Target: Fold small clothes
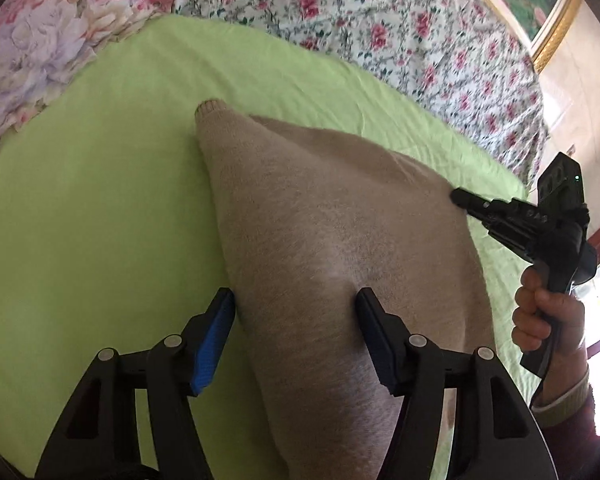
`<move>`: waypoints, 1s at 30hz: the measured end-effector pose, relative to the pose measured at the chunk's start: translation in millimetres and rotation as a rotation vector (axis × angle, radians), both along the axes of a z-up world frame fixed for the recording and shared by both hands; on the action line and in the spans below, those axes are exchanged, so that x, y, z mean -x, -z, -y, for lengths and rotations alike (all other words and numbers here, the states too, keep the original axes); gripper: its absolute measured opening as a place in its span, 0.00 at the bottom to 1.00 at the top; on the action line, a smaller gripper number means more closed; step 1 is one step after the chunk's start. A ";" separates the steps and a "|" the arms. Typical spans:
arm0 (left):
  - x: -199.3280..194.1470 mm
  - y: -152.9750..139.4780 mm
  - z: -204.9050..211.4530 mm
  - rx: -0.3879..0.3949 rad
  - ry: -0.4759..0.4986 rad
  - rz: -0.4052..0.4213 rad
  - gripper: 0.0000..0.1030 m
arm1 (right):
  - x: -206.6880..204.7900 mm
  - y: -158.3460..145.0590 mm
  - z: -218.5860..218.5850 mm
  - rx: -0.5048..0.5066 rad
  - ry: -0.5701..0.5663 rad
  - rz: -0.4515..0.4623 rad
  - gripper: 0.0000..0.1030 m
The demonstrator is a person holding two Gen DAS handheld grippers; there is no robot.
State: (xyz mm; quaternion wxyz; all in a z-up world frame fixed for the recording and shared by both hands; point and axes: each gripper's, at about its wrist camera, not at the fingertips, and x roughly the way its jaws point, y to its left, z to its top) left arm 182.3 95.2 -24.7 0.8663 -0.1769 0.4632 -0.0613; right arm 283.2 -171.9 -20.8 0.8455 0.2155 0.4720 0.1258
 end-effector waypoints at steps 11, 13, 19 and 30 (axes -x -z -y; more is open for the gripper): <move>52.4 -26.1 15.2 -0.131 0.013 0.053 0.66 | 39.4 -7.9 1.1 -0.044 0.004 -0.002 0.12; 81.1 -32.4 19.6 -0.145 0.030 0.086 0.66 | 63.0 -18.9 -1.0 -0.047 -0.018 0.026 0.13; 142.4 -25.5 40.5 -0.156 0.086 0.109 0.66 | 123.7 -11.1 -2.0 -0.072 -0.038 0.010 0.13; 137.4 15.9 69.7 -0.317 0.078 0.063 0.65 | 156.8 8.8 -9.9 -0.100 -0.042 -0.014 0.26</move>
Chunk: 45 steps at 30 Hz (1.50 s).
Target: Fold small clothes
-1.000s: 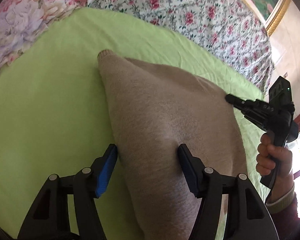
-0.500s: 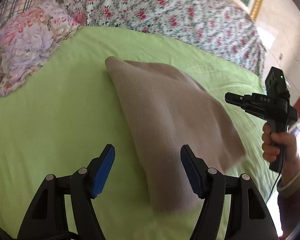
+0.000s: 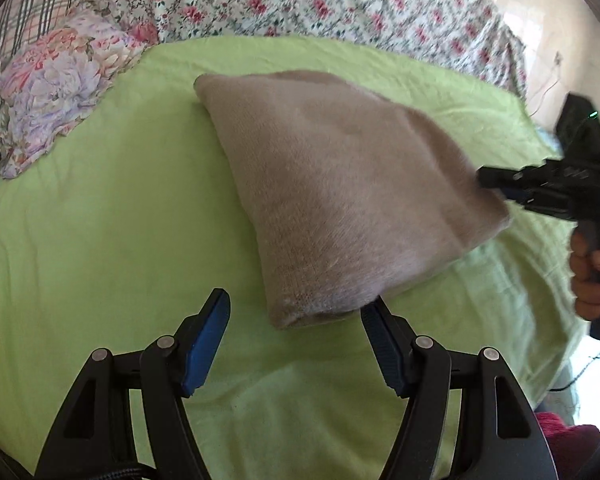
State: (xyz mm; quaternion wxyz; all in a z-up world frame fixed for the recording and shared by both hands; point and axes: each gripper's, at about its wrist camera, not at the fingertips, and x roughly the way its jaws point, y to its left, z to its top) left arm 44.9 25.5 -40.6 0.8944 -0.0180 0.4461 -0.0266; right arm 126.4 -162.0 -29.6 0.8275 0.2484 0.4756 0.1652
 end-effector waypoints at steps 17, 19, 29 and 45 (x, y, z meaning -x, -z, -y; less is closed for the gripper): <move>-3.2 -0.5 16.2 -0.079 -0.179 -0.002 0.08 | -0.5 -21.0 1.5 0.239 -0.036 0.073 0.07; -3.2 2.0 16.2 -0.080 -0.176 -0.018 0.08 | -0.1 -2.3 -0.1 0.264 -0.037 0.018 0.07; -4.5 7.9 2.6 -0.029 -0.162 -0.035 0.09 | 3.2 18.7 2.7 0.310 -0.010 -0.024 0.07; 28.4 -26.7 -25.0 0.184 -0.020 0.006 0.10 | 15.0 -21.4 11.6 0.179 0.032 0.029 0.13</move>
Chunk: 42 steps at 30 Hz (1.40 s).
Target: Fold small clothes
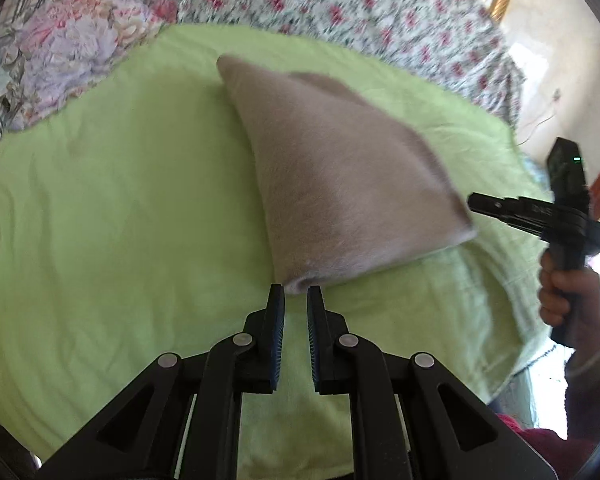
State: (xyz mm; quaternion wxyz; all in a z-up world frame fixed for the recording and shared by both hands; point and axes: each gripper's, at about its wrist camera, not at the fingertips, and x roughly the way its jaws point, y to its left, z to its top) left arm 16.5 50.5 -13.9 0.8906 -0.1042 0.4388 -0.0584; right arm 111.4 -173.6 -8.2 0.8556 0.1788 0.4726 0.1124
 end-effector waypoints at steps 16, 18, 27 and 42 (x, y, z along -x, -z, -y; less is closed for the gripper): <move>-123.4 13.5 -2.1 0.083 0.077 -0.023 0.02 | -108.4 38.9 -53.6 0.067 -0.116 -0.043 0.00; -125.9 16.2 -5.1 0.108 0.069 -0.021 0.01 | -111.6 43.5 -44.7 0.016 -0.101 -0.033 0.00; -95.2 6.3 -1.0 0.083 0.066 0.028 0.01 | -83.8 25.7 -47.3 0.062 -0.097 0.002 0.02; -26.1 33.7 1.0 -0.002 0.019 -0.001 0.02 | -0.2 37.2 -33.5 0.124 -0.077 -0.008 0.02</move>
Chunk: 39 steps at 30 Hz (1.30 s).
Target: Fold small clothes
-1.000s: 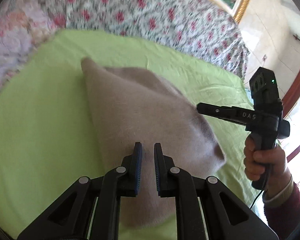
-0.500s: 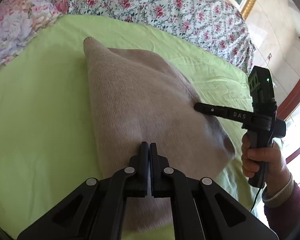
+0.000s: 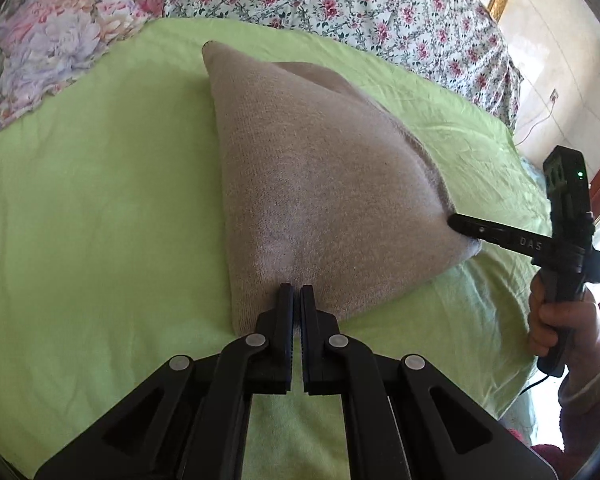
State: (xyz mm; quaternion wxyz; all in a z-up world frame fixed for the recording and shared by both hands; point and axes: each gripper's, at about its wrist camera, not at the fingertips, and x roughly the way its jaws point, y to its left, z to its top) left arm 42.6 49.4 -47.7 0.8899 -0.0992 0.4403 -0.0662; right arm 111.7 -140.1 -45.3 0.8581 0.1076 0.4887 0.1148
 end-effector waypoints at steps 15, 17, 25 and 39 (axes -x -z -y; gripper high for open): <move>3.0 -4.1 -7.6 0.007 -0.025 -0.006 0.04 | 11.5 2.4 20.5 -0.012 0.051 0.032 0.00; 5.4 -6.6 -10.1 0.019 -0.034 -0.005 0.07 | 11.8 2.3 19.8 -0.008 0.054 0.035 0.00; 18.4 -17.2 -21.2 0.008 -0.088 0.018 0.37 | 25.3 -8.0 19.2 -0.019 0.057 0.063 0.03; 31.3 -23.9 -28.0 0.002 -0.091 0.018 0.46 | 59.8 -34.5 16.5 -0.056 0.054 0.072 0.04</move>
